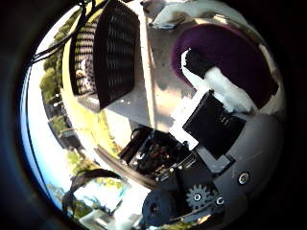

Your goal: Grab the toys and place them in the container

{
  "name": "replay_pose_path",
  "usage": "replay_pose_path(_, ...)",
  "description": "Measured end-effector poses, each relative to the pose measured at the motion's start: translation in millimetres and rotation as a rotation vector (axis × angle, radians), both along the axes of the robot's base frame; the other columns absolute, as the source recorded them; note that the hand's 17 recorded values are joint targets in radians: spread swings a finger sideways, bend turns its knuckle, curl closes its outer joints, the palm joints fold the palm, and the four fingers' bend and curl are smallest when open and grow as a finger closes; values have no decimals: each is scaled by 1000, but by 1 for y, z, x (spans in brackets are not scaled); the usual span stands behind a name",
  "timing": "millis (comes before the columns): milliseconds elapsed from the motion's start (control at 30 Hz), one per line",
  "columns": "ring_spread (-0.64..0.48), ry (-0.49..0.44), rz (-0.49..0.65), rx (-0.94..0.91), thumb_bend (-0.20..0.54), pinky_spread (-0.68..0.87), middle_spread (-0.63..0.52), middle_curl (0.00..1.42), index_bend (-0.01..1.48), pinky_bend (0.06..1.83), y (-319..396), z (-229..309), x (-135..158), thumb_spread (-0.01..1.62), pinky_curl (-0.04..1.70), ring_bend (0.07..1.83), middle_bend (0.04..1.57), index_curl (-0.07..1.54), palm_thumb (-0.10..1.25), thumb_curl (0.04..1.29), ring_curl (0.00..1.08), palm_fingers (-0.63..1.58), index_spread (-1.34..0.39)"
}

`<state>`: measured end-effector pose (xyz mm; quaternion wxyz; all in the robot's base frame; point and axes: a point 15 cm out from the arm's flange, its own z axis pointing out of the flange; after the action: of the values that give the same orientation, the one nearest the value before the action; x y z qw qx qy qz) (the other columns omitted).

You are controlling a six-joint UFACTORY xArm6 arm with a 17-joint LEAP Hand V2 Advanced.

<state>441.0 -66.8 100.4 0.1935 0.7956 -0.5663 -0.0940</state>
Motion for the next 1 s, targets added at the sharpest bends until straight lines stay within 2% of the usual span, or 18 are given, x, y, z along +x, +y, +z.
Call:
replay_pose_path(267,-143,-26,14,147,-11,156,-253,1039,623,1591,41,124,-36,1114,757,1393,1215,572,1013,723,897,840,-1070)
replay_pose_path(533,-151,-136,164,244,-12,135,-240,1077,642,1634,126,206,-60,1127,810,1456,1278,764,991,768,918,761,-1153)
replay_pose_path(667,-152,-150,238,301,-13,128,-234,1087,632,1653,181,219,-70,1131,833,1490,1307,879,983,789,922,729,-1187)
replay_pose_path(767,-151,-164,269,324,-12,124,-229,1090,621,1661,223,226,-67,1132,844,1510,1322,949,979,801,920,714,-1204)
replay_pose_path(1000,-148,-133,289,308,-14,119,-219,1091,590,1678,302,182,-22,1134,868,1548,1354,1113,969,825,912,683,-1234)
